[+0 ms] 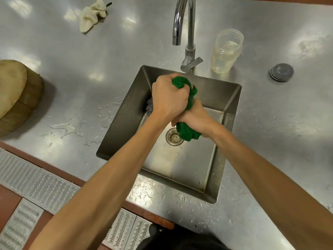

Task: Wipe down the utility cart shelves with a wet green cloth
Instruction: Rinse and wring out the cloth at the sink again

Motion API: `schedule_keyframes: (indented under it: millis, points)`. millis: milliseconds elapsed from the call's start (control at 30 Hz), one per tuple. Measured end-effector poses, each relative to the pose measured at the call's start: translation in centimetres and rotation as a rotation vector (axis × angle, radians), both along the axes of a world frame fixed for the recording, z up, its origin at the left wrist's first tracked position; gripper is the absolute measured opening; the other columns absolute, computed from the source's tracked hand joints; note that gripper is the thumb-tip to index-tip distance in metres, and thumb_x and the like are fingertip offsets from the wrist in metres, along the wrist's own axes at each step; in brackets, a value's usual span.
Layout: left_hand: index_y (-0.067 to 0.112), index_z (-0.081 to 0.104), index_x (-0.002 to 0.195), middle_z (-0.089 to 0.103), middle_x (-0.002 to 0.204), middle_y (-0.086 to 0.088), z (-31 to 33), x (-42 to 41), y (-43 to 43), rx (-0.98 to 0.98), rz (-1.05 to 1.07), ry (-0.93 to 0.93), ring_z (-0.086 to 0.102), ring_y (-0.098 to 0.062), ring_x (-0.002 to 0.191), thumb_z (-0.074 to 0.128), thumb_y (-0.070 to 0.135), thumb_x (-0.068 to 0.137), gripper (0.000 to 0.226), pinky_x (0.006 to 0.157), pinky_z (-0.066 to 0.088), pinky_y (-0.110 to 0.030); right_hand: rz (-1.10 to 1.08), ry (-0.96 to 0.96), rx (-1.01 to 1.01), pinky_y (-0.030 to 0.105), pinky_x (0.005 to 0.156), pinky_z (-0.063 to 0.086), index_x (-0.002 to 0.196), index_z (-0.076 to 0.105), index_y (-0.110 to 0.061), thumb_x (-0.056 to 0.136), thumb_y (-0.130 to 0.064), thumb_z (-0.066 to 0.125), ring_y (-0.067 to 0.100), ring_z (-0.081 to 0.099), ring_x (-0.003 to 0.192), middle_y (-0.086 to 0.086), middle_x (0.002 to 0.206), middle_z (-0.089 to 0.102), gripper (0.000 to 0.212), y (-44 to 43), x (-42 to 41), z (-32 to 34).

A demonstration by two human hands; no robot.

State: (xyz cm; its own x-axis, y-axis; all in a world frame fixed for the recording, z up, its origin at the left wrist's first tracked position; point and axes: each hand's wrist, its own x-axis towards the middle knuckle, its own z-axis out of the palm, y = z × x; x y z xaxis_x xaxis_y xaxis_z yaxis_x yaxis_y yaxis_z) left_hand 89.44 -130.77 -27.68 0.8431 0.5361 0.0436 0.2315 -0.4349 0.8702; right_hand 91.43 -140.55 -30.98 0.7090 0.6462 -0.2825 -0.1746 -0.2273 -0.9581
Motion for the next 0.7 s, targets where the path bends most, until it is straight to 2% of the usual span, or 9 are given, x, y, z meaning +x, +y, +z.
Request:
schedule_keyframes:
  millis: [133, 200, 300, 400, 500, 567, 700]
  points:
    - [0.018, 0.069, 0.062, 0.069, 0.063, 0.000, 0.8, 0.3, 0.7, -0.041, -0.193, 0.031, 0.066, -0.014, 0.062, 0.056, 0.003, 0.072, 0.022, 0.058, 0.053, -0.026, 0.086, 0.127, 0.089, 0.024, 0.051, 0.044, 0.047, 0.056, -0.020, 0.063, 0.016, 0.065, 0.011, 0.053, 0.049, -0.003, 0.050, 0.054, 0.039, -0.2, -0.1, -0.1]
    - [0.010, 0.069, 0.065, 0.068, 0.065, -0.004, 0.9, 0.3, 1.1, -0.128, -0.243, 0.055, 0.066, -0.015, 0.063, 0.056, -0.006, 0.076, 0.023, 0.058, 0.055, -0.029, 0.163, 0.169, 0.130, 0.026, 0.052, 0.042, 0.050, 0.056, -0.019, 0.060, 0.009, 0.065, 0.013, 0.051, 0.051, -0.001, 0.053, 0.052, 0.031, -0.2, 0.0, -0.4]
    - [-0.003, 0.067, 0.071, 0.063, 0.067, -0.014, 1.4, -0.3, 1.3, -0.269, -0.298, 0.052, 0.064, -0.024, 0.066, 0.054, -0.011, 0.075, 0.016, 0.061, 0.056, -0.035, 0.249, 0.218, 0.162, 0.027, 0.053, 0.040, 0.063, 0.053, -0.007, 0.056, 0.004, 0.063, 0.015, 0.048, 0.055, 0.004, 0.060, 0.050, 0.017, -0.4, -0.1, -0.5]
    - [-0.001, 0.065, 0.070, 0.062, 0.066, -0.016, 2.2, -0.9, 1.4, -0.350, -0.388, 0.053, 0.065, -0.027, 0.065, 0.051, -0.010, 0.070, 0.016, 0.059, 0.057, -0.034, 0.270, 0.314, 0.224, 0.024, 0.049, 0.040, 0.076, 0.054, -0.001, 0.056, 0.005, 0.059, 0.015, 0.047, 0.050, 0.003, 0.057, 0.050, 0.021, -0.7, -1.0, -0.3]
    - [0.002, 0.063, 0.068, 0.060, 0.060, -0.011, 3.1, -1.3, 1.0, -0.364, -0.467, 0.063, 0.063, -0.022, 0.059, 0.049, -0.015, 0.072, 0.022, 0.055, 0.052, -0.029, 0.330, 0.419, 0.312, 0.022, 0.045, 0.037, 0.066, 0.053, -0.005, 0.057, 0.005, 0.056, 0.016, 0.043, 0.043, 0.003, 0.051, 0.048, 0.013, -0.9, -1.8, -0.2]
    - [0.002, 0.063, 0.068, 0.058, 0.059, -0.010, 3.0, -1.5, 1.0, -0.362, -0.491, 0.060, 0.062, -0.018, 0.057, 0.047, -0.020, 0.074, 0.028, 0.054, 0.050, -0.026, 0.388, 0.457, 0.344, 0.021, 0.045, 0.036, 0.068, 0.051, -0.006, 0.055, 0.001, 0.059, 0.015, 0.041, 0.042, 0.002, 0.049, 0.048, 0.017, -0.9, -2.0, -0.3]
    - [0.002, 0.063, 0.068, 0.060, 0.060, -0.008, 1.4, -1.9, 1.3, -0.428, -0.389, 0.023, 0.066, -0.023, 0.062, 0.047, -0.018, 0.074, 0.026, 0.057, 0.054, -0.031, 0.385, 0.452, 0.248, 0.022, 0.046, 0.039, 0.078, 0.051, -0.004, 0.059, 0.004, 0.059, 0.015, 0.045, 0.047, 0.003, 0.055, 0.050, 0.022, -0.8, -1.5, -0.8]
